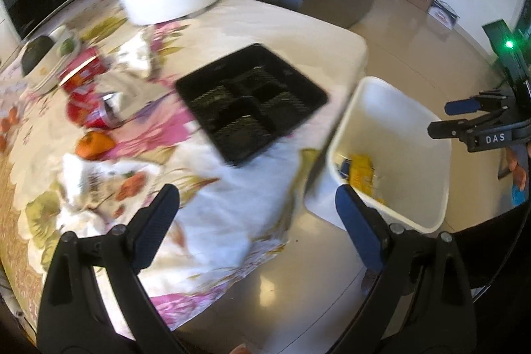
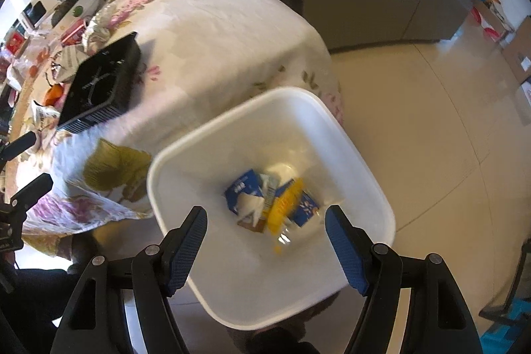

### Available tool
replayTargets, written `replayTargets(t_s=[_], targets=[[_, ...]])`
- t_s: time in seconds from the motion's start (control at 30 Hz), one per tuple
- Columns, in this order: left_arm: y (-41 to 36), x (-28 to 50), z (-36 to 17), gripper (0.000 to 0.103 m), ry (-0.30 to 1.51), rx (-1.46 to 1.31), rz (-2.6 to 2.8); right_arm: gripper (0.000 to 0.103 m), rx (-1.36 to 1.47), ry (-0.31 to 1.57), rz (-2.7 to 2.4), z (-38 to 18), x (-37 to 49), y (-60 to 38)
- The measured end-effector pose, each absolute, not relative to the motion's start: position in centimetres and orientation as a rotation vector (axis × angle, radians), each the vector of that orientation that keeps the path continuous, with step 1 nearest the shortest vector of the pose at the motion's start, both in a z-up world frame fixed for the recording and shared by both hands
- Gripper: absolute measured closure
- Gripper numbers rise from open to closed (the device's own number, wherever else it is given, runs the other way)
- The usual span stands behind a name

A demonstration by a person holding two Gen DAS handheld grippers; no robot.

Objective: Collect trash
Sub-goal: 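Open the right tool over the bin while the left tool releases the blue box, then grasp the white tissue with the left tool while the right tool grasps the black tray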

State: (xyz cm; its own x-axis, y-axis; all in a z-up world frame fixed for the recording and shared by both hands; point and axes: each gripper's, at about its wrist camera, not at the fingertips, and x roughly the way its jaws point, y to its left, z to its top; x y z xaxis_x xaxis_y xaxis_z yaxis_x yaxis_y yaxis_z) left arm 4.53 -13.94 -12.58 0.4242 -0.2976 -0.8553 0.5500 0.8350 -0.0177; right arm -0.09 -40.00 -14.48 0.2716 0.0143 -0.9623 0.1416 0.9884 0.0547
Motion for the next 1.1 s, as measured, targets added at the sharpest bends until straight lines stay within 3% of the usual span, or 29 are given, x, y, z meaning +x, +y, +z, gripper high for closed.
replayTargets(t_s=[0.57,0.9,1.1], targets=[[-1.1,9.7,-12.4,0.008,1.121,-0.057,-0.258,0.025,0.125,1.238,0.032,-11.7,6.3,-32.1],[2.7,11.6,-14.1,0.008,1.2,-0.156,-0.194,0.023,0.107,1.253,0.061,-11.9,9.5,-29.1],[3.0,12.2,-15.5,0.02,1.255,-0.184,-0.209,0.023,0.11,1.26,0.061,-12.1,10.5,-28.1]])
